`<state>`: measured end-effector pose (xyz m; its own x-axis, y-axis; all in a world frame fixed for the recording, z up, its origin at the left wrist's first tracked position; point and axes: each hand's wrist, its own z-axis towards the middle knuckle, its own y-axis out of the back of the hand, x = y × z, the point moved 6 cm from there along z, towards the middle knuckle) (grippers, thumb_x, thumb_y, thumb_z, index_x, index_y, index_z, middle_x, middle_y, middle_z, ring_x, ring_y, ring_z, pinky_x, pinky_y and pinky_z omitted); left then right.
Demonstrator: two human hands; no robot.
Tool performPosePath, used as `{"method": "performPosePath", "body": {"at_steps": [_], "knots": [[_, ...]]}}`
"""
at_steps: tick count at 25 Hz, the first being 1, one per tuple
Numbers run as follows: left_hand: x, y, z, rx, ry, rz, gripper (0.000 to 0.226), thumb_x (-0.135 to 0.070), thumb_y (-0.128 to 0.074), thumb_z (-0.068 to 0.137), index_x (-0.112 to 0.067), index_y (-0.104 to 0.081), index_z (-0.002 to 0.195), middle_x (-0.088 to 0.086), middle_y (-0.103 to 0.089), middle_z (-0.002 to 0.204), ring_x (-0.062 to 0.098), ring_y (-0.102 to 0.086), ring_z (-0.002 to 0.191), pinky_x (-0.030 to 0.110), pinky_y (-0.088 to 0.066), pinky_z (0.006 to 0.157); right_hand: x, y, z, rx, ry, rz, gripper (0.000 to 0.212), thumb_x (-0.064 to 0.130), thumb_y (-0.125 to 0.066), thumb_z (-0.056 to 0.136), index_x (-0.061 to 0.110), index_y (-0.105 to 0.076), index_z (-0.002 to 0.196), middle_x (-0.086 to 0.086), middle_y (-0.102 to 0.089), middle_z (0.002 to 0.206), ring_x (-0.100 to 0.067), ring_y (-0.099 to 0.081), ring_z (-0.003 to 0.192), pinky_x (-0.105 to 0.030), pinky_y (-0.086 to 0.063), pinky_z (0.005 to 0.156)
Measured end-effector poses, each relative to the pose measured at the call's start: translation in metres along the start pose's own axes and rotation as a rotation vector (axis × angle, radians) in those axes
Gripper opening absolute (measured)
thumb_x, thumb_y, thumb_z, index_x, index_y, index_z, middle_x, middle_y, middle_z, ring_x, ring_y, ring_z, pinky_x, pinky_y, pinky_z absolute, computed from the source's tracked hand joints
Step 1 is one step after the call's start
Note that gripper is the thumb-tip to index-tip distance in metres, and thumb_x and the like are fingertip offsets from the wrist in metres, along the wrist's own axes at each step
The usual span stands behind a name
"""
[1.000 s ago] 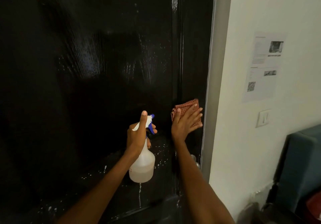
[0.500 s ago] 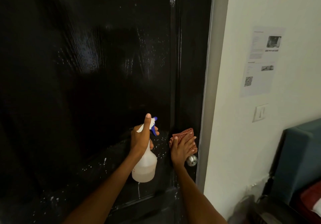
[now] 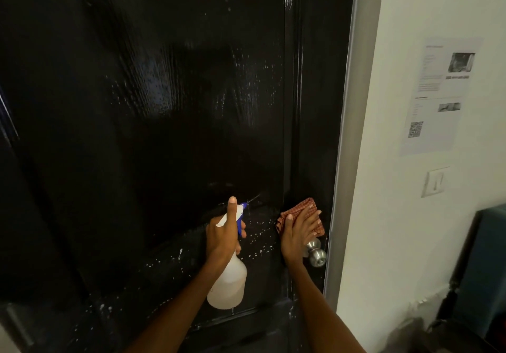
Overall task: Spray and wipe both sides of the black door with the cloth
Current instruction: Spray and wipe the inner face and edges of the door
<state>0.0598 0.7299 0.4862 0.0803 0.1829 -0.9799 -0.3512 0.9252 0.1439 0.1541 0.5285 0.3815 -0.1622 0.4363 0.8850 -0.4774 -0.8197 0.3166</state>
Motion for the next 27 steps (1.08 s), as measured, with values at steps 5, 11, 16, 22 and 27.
{"method": "performPosePath", "body": {"at_steps": [5,11,16,22,27], "knots": [[0.027,0.027,-0.003,-0.110,0.099,-0.072,0.071,-0.073,-0.038,0.080,-0.007,-0.066,0.078,0.008,-0.069,0.068,0.014,-0.058,0.044,0.021,-0.042,0.037,0.028,-0.014,-0.012,0.015,0.135,-0.049,0.073,0.070,-0.014,0.099,0.046,0.033,0.150,0.003,0.042,0.160,-0.025,0.036,0.150,-0.042,0.034,0.113],[0.053,0.067,-0.019,-0.217,0.146,-0.123,0.070,-0.070,-0.041,0.079,-0.004,-0.063,0.072,0.008,-0.061,0.058,0.012,-0.051,0.038,0.020,-0.041,0.035,0.077,-0.048,-0.032,0.047,0.328,-0.233,0.069,0.054,-0.018,0.106,0.038,0.028,0.155,-0.004,0.039,0.162,-0.030,0.037,0.149,-0.051,0.032,0.115],[0.054,0.103,-0.018,-0.338,0.046,-0.094,0.069,-0.068,-0.034,0.089,-0.007,-0.068,0.082,0.009,-0.070,0.071,0.016,-0.054,0.044,0.026,-0.044,0.041,0.102,-0.095,-0.069,0.191,0.905,-0.562,0.064,0.050,-0.024,0.108,0.036,0.006,0.162,-0.003,0.024,0.169,-0.030,0.026,0.154,-0.050,0.021,0.121],[0.071,0.137,-0.015,-0.348,0.100,-0.158,0.064,-0.061,-0.039,0.093,-0.005,-0.064,0.076,0.009,-0.063,0.062,0.018,-0.056,0.051,0.022,-0.045,0.043,0.067,-0.064,-0.044,-0.064,0.679,-0.492,0.072,0.058,-0.025,0.105,0.028,0.005,0.163,-0.006,0.014,0.171,-0.031,0.011,0.157,-0.058,0.005,0.124],[0.087,0.168,-0.017,-0.327,0.110,-0.122,0.069,-0.055,-0.036,0.096,0.004,-0.069,0.090,0.017,-0.071,0.081,0.016,-0.064,0.062,0.021,-0.048,0.058,0.086,-0.099,-0.070,-0.110,0.327,-0.223,0.073,0.057,-0.019,0.105,0.028,0.021,0.159,-0.006,0.028,0.167,-0.031,0.026,0.153,-0.064,0.014,0.120]]}}
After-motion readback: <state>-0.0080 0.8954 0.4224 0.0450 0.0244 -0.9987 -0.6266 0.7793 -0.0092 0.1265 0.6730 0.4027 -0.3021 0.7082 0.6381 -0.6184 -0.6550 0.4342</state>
